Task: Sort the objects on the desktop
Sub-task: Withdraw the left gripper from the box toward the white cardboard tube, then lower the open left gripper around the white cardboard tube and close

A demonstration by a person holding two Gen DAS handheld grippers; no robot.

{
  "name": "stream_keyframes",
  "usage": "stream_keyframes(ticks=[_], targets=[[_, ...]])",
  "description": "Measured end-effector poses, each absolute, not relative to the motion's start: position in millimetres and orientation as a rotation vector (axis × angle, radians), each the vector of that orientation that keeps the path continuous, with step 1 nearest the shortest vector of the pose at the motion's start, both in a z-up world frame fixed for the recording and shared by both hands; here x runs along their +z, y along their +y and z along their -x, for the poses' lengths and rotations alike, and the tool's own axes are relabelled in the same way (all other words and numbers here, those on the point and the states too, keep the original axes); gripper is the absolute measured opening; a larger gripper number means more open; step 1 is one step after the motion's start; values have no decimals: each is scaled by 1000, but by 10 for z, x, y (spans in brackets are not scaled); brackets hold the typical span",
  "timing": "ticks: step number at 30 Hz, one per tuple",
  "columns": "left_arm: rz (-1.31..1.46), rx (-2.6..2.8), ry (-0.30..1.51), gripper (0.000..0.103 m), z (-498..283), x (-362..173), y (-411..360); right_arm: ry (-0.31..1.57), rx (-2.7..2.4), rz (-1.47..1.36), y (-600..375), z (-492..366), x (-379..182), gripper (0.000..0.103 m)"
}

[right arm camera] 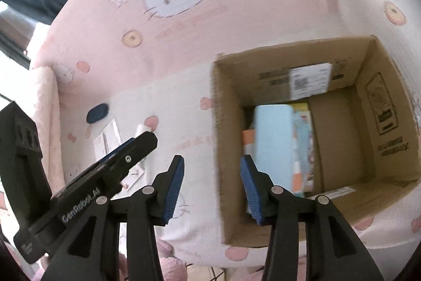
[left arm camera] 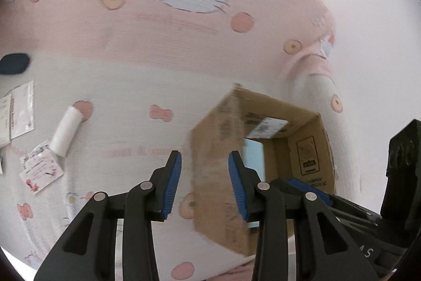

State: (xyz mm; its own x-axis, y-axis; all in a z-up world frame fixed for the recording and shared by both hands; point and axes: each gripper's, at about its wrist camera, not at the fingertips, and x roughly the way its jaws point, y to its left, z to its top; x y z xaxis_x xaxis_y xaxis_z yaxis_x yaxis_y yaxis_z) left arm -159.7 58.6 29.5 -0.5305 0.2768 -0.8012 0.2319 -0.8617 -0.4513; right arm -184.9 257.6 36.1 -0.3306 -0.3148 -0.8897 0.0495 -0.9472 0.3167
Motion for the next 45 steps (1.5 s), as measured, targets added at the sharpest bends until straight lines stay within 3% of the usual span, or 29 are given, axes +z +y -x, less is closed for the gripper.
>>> stream_keyframes(ticks=[14,21,28,35,42,45], targets=[[1545,2675,-1080,41,1435,-132,-785,-111,-2214,-1650,1187,2235,151,43],[1620,2661,-1198,41,1426,-468,-1364,-150,-2108,-1693,718,2574,-205,43],[1689,2611,-1143,41,1510,-902,-1694,-193,-2078,-1719,372,2792,-695,45],[1764,2489,-1095,41,1701,-1472,-1836,-393,-1991,-1850,305,2927,-1486,48],[1798,2354,-1308,41,1612,-1894,-2040,-357,-2043,-1843,201,3173,-1681,48],[1813,2340,-1302,40,1648,-1964,-2043,-404,-2007,-1847,138,3243,-1731,48]])
